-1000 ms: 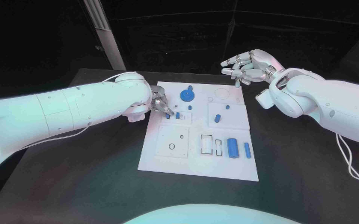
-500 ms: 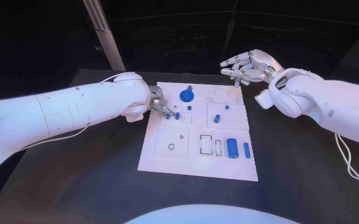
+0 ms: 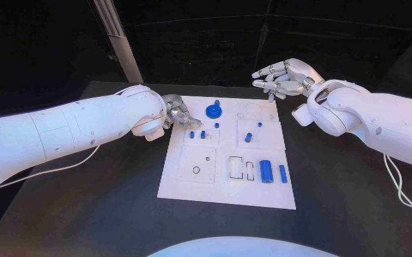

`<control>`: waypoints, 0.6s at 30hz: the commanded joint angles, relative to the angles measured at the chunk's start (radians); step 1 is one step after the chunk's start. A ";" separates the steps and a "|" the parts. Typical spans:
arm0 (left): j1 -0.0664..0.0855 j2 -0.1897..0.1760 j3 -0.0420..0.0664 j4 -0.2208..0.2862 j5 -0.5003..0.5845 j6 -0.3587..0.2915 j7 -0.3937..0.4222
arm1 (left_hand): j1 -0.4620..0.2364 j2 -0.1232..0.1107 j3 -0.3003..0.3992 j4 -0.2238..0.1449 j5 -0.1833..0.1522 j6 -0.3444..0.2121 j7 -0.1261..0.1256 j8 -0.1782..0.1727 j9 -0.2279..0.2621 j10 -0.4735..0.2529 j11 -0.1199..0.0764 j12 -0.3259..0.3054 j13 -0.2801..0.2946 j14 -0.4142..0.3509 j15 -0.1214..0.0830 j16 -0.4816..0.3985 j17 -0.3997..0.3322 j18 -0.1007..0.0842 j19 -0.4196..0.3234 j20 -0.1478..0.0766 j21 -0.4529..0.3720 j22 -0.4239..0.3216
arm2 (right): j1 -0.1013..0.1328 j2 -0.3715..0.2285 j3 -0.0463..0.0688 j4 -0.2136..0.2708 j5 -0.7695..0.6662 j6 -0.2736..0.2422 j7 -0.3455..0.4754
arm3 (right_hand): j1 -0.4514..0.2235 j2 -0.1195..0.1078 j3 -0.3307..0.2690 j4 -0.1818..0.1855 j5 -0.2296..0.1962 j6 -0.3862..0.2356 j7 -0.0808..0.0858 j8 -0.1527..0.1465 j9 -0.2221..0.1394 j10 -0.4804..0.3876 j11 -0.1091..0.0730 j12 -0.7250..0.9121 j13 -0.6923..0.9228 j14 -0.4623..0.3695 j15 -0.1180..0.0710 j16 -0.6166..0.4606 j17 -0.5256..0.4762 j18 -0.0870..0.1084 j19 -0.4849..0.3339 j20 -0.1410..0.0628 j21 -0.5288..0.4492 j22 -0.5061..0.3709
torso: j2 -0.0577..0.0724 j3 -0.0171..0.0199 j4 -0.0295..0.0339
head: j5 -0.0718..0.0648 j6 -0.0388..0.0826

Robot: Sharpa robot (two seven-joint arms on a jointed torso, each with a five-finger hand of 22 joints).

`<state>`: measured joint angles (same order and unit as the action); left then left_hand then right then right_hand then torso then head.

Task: Assemble the parts on the task board

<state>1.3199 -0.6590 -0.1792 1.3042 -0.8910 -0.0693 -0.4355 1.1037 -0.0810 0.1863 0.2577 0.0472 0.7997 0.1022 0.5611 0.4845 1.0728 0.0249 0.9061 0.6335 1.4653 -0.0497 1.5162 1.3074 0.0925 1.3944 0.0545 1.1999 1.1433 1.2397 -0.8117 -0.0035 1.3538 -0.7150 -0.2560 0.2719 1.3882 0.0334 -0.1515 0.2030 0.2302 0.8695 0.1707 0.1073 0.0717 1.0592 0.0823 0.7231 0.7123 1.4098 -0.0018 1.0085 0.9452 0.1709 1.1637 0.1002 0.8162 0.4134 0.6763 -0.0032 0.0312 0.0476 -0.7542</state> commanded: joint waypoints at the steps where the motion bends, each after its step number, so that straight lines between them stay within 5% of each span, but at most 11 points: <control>1: 0.002 -0.003 0.000 -0.001 0.167 -0.130 0.202 | 0.047 0.010 0.002 -0.016 0.005 -0.015 0.013 -0.005 -0.016 -0.036 0.011 -0.026 -0.024 0.030 0.015 -0.090 0.066 0.039 -0.078 0.013 -0.152 -0.155 | 0.002 -0.001 0.001 0.000 0.005 0.004 0.005 | 0.001 0.009 -0.007 0.001 0.002 -0.007 0.000 0.006 0.001 -0.007 -0.002 0.006 -0.001 0.000 0.000 -0.002 -0.001 0.013 0.004 0.001 -0.004 -0.001 | 0.001 0.0001 -0.0003 | -0.002 0.000; 2: 0.002 -0.002 0.000 -0.003 0.189 -0.138 0.244 | 0.077 0.013 0.007 -0.025 0.009 -0.018 0.021 -0.005 -0.026 -0.060 0.019 -0.047 -0.044 -0.041 0.022 -0.205 -0.070 0.075 -0.178 0.022 -0.337 -0.336 | 0.002 0.000 0.001 -0.001 0.005 0.005 0.004 | 0.001 0.009 -0.007 0.001 0.002 -0.007 0.000 0.006 0.001 -0.007 -0.002 0.006 -0.001 0.000 0.000 -0.002 -0.001 0.013 0.004 0.001 -0.004 -0.001 | 0.001 -0.0003 -0.0003 | -0.004 0.002; 3: 0.002 -0.002 0.000 -0.004 0.198 -0.138 0.270 | 0.095 0.011 0.010 -0.032 0.004 -0.022 0.024 -0.007 -0.033 -0.076 0.022 -0.061 -0.056 -0.074 0.028 -0.257 -0.128 0.088 -0.221 0.027 -0.418 -0.411 | 0.002 0.000 0.001 -0.002 0.005 0.005 0.004 | 0.001 0.009 -0.007 0.001 0.002 -0.007 0.000 0.006 0.001 -0.007 -0.002 0.006 -0.001 0.000 0.000 -0.002 -0.001 0.013 0.004 0.001 -0.004 -0.001 | 0.001 -0.0006 -0.0002 | -0.006 0.002; 10: 0.002 0.016 0.000 -0.012 0.167 -0.141 0.434 | 0.244 0.002 0.074 -0.102 0.006 -0.052 0.058 -0.063 -0.108 -0.213 0.061 -0.220 -0.187 -0.245 0.062 -0.508 -0.403 0.089 -0.268 0.057 -0.540 -0.492 | 0.002 0.002 0.001 -0.004 0.005 0.005 0.005 | 0.001 0.009 -0.009 0.002 0.002 -0.008 0.000 0.006 0.001 -0.008 -0.001 0.006 -0.002 -0.001 0.001 -0.002 0.000 0.013 0.004 0.001 -0.005 -0.002 | 0.002 -0.0001 -0.0013 | -0.010 0.007; 18: -0.001 0.069 -0.010 -0.031 -0.117 -0.167 0.512 | 0.357 -0.051 0.193 -0.206 0.005 0.001 0.060 -0.176 -0.223 -0.220 0.075 -0.369 -0.347 -0.300 0.063 -0.614 -0.545 0.090 -0.253 0.056 -0.578 -0.524 | 0.002 0.010 0.001 -0.008 0.005 0.006 0.006 | 0.001 0.009 -0.009 0.002 0.002 -0.008 0.000 0.006 0.001 -0.008 -0.001 0.006 -0.002 -0.001 0.001 -0.002 0.000 0.013 0.004 0.001 -0.005 -0.002 | 0.002 -0.0002 -0.0034 | -0.013 0.013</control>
<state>1.3194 -0.5945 -0.1888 1.2771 -0.8470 -0.2037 -0.0145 1.4551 -0.1323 0.3726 0.0558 0.0534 0.7959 0.1639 0.3911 0.2664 0.8526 0.0959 0.5440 0.2942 1.1700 0.0128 0.9078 0.7697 0.1705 1.1371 0.1087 0.6203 0.6184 1.2397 -0.8031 -0.0035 1.3454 -0.7145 -0.2560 0.2713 1.3883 0.0334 -0.1550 0.2065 0.2302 0.8695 0.1706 0.1073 0.0716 1.0592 0.0823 0.7231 0.7113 1.4098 -0.0019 1.0085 0.9453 0.1709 1.1637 0.1002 0.8162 0.4127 0.6784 -0.0038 0.0290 0.0343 -0.7431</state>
